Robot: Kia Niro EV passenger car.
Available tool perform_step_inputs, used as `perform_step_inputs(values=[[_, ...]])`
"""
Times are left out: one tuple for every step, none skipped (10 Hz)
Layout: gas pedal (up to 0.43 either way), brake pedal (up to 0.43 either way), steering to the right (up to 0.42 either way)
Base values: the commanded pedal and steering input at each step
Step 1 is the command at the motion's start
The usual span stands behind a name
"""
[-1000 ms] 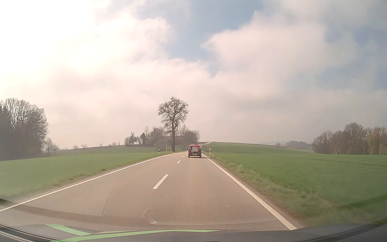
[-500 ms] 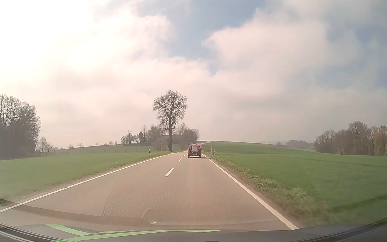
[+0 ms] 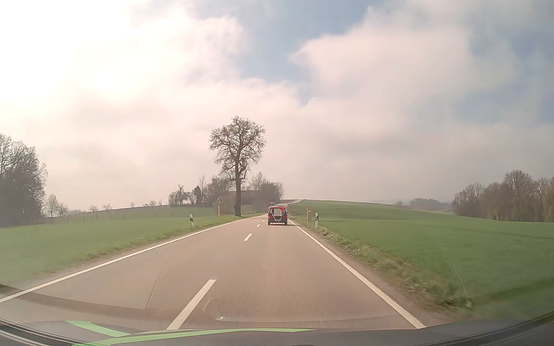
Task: Follow the waypoints while adhering to traffic rules and regulations
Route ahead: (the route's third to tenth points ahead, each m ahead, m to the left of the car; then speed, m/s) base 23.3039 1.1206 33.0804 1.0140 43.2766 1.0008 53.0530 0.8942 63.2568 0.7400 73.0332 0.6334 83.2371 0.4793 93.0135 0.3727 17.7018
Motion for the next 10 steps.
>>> perform_step_inputs(values=[[0.098,0.000,0.001],[0.098,0.000,0.001],[0.098,0.000,0.001],[0.098,0.000,0.001],[0.098,0.000,0.001],[0.098,0.000,0.000],[0.098,0.000,0.000],[0.098,0.000,-0.001],[0.098,0.000,-0.001],[0.098,0.000,-0.001]])
